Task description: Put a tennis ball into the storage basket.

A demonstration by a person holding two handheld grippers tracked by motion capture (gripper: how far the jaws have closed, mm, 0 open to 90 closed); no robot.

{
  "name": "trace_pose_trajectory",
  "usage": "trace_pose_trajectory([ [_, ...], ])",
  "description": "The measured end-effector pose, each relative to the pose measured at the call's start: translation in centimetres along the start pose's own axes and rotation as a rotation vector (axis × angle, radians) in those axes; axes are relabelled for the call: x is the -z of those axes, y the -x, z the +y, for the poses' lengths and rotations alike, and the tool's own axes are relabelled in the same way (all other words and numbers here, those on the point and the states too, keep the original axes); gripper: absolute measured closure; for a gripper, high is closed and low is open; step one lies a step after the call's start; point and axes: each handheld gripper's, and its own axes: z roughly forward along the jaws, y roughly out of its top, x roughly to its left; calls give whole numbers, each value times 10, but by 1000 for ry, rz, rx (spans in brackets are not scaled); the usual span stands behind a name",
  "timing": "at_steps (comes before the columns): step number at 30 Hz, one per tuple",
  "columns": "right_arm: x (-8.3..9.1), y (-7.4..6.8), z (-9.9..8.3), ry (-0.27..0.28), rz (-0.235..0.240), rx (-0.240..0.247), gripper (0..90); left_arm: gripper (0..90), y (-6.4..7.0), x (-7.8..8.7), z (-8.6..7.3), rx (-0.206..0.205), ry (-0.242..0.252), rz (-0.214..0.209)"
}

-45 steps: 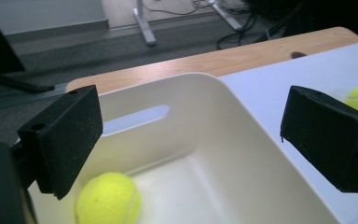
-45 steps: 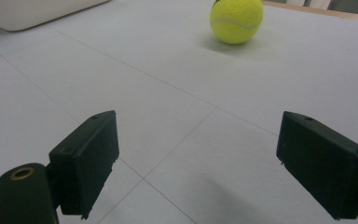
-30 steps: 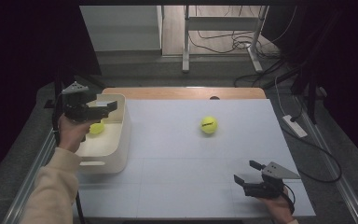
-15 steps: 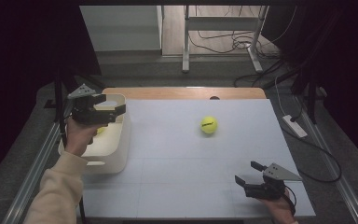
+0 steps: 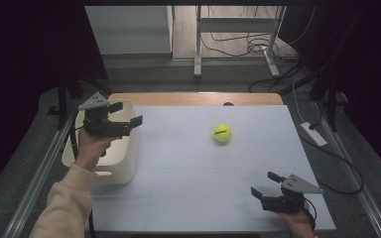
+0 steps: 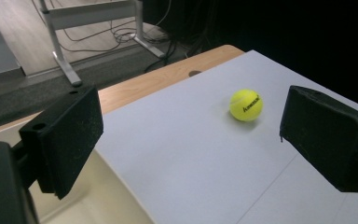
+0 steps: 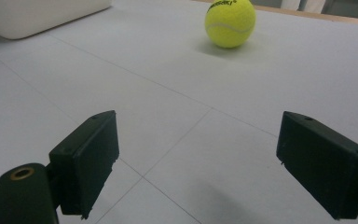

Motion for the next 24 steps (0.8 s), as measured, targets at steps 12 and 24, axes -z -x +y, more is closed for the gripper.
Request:
trace_pose_trajectory([
  [12,0,0,0,0,4,5,127,67,12,-11,-1,-9,-14,-40],
  [24,1,-1,0,5,5,6,127,66,23,-20,-1,-26,-21,-63],
])
